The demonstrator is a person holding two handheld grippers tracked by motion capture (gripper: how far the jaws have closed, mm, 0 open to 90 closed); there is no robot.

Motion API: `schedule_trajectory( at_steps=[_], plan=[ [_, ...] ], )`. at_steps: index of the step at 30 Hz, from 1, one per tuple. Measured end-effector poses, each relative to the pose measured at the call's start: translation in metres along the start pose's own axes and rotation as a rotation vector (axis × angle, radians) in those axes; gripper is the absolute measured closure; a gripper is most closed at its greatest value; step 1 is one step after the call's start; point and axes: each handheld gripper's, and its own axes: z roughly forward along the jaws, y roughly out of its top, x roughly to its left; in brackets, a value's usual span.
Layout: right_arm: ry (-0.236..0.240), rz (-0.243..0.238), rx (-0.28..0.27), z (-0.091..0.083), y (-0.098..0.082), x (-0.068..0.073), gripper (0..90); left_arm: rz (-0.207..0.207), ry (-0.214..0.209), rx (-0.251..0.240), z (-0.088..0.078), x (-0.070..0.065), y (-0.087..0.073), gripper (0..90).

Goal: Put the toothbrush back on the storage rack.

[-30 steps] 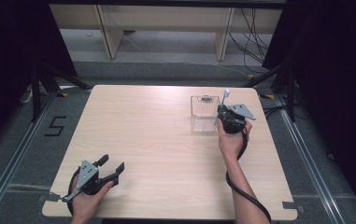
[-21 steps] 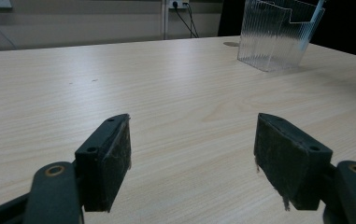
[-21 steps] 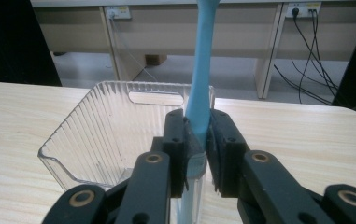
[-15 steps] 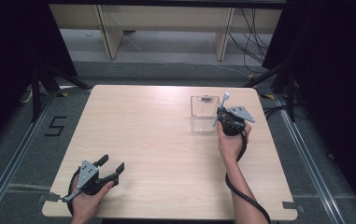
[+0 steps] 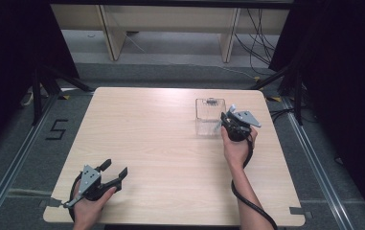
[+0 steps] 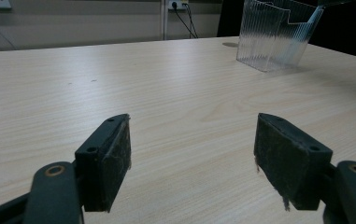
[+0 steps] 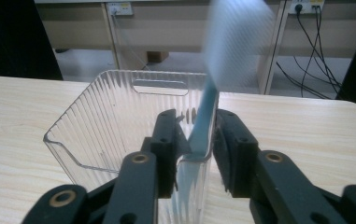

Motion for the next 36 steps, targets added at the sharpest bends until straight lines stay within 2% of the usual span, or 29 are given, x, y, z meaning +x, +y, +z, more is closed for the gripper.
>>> schedule_trajectory(
  at_steps=[1,3,5,8,9,10,11,12,13,15,17,18,19,20,21,22,24,25,27,28,32,33,34,35,36],
  plan=[
    [-0.012,-0.027,-0.004,-0.001,0.0,-0.002,68.2,0.0,-0.002,-0.004,0.0,0.0,0.0,26.9],
    [0.011,0.012,0.015,-0.001,0.0,0.0,66.0,0.001,-0.003,-0.004,0.0,0.0,0.0,26.9],
    [-0.004,-0.01,0.003,-0.001,0.0,-0.002,64.8,0.0,-0.002,-0.005,0.0,0.0,0.0,26.9],
    [-0.004,0.012,0.01,-0.002,0.0,-0.002,62.6,-0.001,-0.004,-0.005,0.0,0.0,0.0,26.9],
    [-0.001,0.003,-0.002,-0.002,0.0,-0.003,62.1,-0.004,-0.01,-0.019,0.001,0.0,-0.001,26.9],
    [-0.013,0.019,0.009,-0.003,-0.001,-0.002,61.8,-0.003,-0.011,-0.019,0.001,-0.001,-0.001,26.9],
    [0.002,0.006,0.002,-0.003,-0.002,-0.004,61.6,-0.003,-0.011,-0.018,0.001,-0.001,-0.001,26.9],
    [-0.007,0.012,0.004,-0.004,-0.002,-0.003,61.5,-0.002,-0.011,-0.018,0.001,-0.001,-0.001,26.9],
    [-0.006,0.028,0.009,-0.005,-0.003,-0.003,61.1,0.002,-0.004,0.002,0.0,-0.001,0.0,26.9],
    [0.008,0.016,0.017,-0.006,-0.004,-0.005,60.5,0.0,-0.005,-0.002,0.0,-0.001,0.0,26.9],
    [-0.003,0.021,0.016,-0.006,-0.005,-0.006,59.6,0.001,-0.006,-0.001,0.0,-0.002,0.0,26.9],
    [-0.007,-0.009,0.026,-0.007,-0.005,-0.007,59.4,0.001,-0.006,-0.001,0.0,-0.002,0.0,26.9],
    [0.013,0.009,0.026,-0.007,-0.006,-0.006,59.1,-0.001,-0.005,-0.002,0.0,-0.002,0.0,26.9],
    [0.006,0.014,0.029,-0.008,-0.006,-0.006,58.6,-0.003,-0.005,-0.002,0.0,-0.002,0.0,26.9],
    [0.014,0.041,0.039,-0.009,-0.007,-0.004,58.4,-0.002,-0.007,-0.002,0.0,-0.001,0.0,26.9],
    [0.013,0.014,0.033,-0.008,-0.008,-0.006,58.2,-0.003,-0.007,-0.002,0.0,-0.001,0.0,26.9],
    [0.008,-0.008,0.043,-0.008,-0.008,-0.007,57.7,-0.003,-0.007,-0.003,0.0,-0.001,0.0,26.9],
    [0.005,0.024,0.046,-0.009,-0.01,-0.005,57.5,-0.002,-0.006,-0.003,0.0,-0.001,0.0,26.9],
    [0.019,0.02,0.051,-0.009,-0.01,-0.006,56.8,-0.002,-0.007,-0.002,0.0,-0.001,0.0,26.9],
    [0.017,-0.007,0.047,-0.009,-0.011,-0.007,56.6,-0.002,-0.007,-0.002,0.0,-0.001,0.0,26.9],
    [0.014,0.014,0.076,-0.011,-0.012,-0.005,55.7,-0.004,-0.006,-0.003,0.0,-0.001,0.0,26.9],
    [0.02,-0.014,0.065,-0.011,-0.012,-0.007,55.5,-0.004,-0.006,-0.003,0.0,-0.001,0.0,26.9],
    [0.013,0.013,0.074,-0.012,-0.013,-0.005,55.4,-0.005,-0.007,-0.003,0.0,-0.001,0.0,26.9],
    [0.017,-0.009,0.071,-0.012,-0.014,-0.007,55.2,-0.003,-0.006,-0.003,0.0,-0.001,0.0,26.9],
    [0.017,0.021,0.087,-0.014,-0.014,-0.005,55.1,-0.004,-0.006,-0.003,0.0,-0.001,0.0,26.9]
  ],
)
